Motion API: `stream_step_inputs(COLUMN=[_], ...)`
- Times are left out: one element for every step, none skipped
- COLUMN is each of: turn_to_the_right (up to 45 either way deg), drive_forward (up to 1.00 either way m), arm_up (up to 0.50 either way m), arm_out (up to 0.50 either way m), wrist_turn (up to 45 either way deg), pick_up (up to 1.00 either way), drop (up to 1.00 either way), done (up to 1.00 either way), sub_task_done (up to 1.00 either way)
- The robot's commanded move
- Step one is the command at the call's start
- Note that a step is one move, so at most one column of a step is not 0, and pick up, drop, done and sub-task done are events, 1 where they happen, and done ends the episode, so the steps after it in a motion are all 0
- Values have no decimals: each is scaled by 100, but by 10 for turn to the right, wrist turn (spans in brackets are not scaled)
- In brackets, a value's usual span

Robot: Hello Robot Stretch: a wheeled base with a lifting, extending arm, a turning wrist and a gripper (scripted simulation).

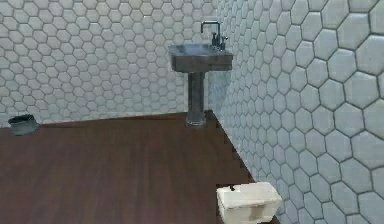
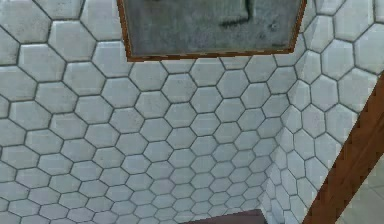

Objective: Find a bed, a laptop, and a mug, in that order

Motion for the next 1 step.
stream_step_inputs(turn_to_the_right=[30], drive_forward=[0], arm_up=[0], arm_out=[0], wrist_turn=[0], pick_up=[0], drop=[0], done=[0], sub_task_done=[0])
